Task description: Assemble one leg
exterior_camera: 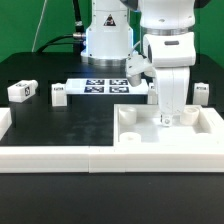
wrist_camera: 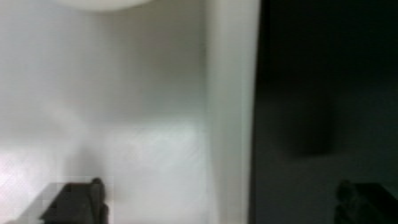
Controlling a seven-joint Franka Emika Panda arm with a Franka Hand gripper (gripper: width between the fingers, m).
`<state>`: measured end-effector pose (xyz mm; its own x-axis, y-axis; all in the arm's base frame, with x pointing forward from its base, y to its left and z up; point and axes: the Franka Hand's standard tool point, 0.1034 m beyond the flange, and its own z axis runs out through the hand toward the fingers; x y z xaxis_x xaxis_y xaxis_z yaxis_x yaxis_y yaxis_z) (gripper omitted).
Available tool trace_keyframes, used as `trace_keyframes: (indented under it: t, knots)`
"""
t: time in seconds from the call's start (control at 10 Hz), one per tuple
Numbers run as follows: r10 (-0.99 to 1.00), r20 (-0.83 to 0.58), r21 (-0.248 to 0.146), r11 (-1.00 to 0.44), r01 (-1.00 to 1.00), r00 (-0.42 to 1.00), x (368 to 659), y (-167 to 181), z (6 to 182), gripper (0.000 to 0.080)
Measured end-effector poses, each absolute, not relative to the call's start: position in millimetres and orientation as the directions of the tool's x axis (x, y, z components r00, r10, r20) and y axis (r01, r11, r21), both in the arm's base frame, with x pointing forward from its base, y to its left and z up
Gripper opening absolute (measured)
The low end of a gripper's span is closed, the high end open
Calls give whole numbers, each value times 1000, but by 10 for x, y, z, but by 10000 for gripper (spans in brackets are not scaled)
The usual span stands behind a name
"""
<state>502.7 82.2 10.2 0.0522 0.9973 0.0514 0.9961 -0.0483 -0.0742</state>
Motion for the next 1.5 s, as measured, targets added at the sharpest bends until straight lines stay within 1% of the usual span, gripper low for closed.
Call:
trace_keyframes:
  t: [0.1,0.2,0.4,0.5,0.6,0.9,1.1,1.2,1.3,1.4,1.5]
  knots:
    - [997,51,-73,-49,996,53,5029,819,107,649]
    - [996,44,-71,-78,994,81,5007,821,201,649]
    - [991,27,-49,-128,991,130,4883,860,497,649]
    - [985,21,-39,-173,984,174,4831,883,600,649]
    - [978,17,-34,-205,978,206,4788,894,655,649]
    - [974,17,-42,-227,973,227,4789,880,606,649]
    - [913,9,-46,-407,912,408,4783,882,603,648]
    - [837,13,-47,-546,837,547,4753,874,593,648]
    - [735,12,-49,-677,735,678,4684,881,593,648]
    - [628,4,-52,-777,627,778,4617,917,600,648]
    - [480,-9,-58,-876,479,877,4566,1007,598,649]
